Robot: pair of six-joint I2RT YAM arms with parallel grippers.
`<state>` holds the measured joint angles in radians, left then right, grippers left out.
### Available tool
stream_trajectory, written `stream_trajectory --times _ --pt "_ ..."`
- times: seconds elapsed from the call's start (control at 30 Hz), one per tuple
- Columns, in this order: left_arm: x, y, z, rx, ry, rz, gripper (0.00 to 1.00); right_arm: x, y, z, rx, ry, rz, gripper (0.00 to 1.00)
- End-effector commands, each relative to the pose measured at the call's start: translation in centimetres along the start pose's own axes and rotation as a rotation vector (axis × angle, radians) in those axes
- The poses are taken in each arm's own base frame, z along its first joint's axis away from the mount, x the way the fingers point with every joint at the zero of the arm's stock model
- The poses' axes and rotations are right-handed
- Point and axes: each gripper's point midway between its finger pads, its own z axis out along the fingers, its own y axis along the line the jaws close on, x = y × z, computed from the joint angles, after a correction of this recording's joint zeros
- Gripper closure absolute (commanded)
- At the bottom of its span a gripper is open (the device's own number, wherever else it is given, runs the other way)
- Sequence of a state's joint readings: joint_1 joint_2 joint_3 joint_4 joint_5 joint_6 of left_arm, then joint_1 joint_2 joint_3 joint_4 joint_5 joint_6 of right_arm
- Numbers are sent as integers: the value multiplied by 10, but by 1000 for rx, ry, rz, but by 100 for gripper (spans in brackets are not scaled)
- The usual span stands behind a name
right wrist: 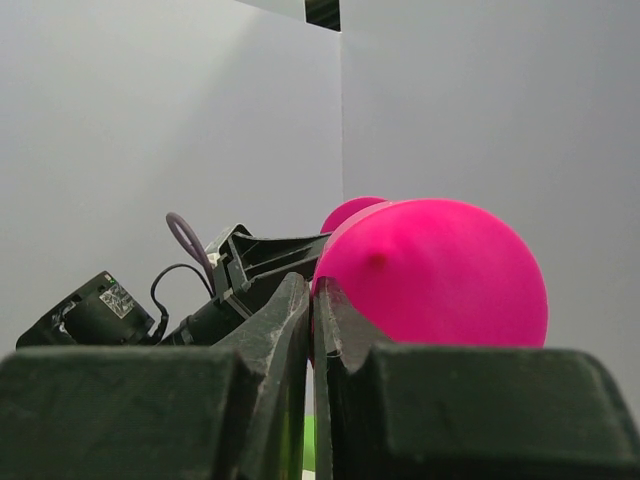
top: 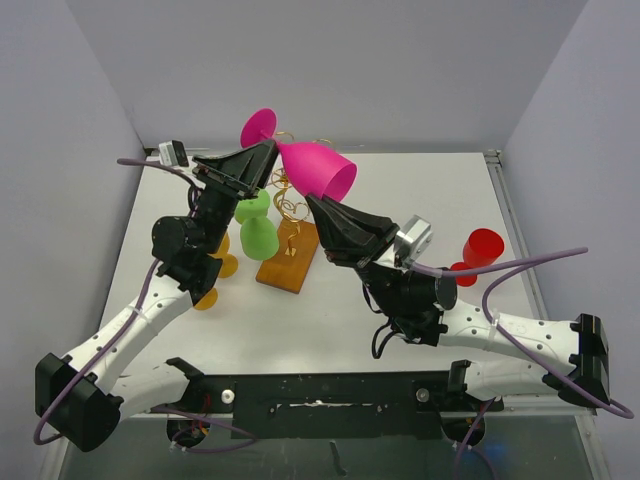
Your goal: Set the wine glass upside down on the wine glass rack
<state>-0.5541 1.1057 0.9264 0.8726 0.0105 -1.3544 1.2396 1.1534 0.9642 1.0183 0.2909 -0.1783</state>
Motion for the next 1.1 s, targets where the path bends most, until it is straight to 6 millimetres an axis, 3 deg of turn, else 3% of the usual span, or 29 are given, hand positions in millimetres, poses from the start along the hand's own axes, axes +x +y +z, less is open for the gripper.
stream_trajectory --times 0.0,0.13,0.5,0.7,0.83,0.97,1.07 --pt "-11 -36 -3 110 -45 -47 66 -9 5 0 -17 -42 25 100" --pt "-10 -39 -6 125 -42 -80 77 -1 9 0 -28 -28 24 100" --pt "-10 -49 -8 161 -38 -87 78 10 19 -3 -76 5 46 97" --pt "-12 -59 -6 202 -42 -76 98 10 20 -8 -97 37 69 88" --pt "-12 -59 -6 209 -44 -63 100 8 18 -10 -90 56 87 83" --pt "-12 -60 -5 208 -46 -24 100 3 8 -12 -39 77 120 73" --pt "-12 -59 -3 194 -45 36 100 0 -2 -15 1 120 135 51"
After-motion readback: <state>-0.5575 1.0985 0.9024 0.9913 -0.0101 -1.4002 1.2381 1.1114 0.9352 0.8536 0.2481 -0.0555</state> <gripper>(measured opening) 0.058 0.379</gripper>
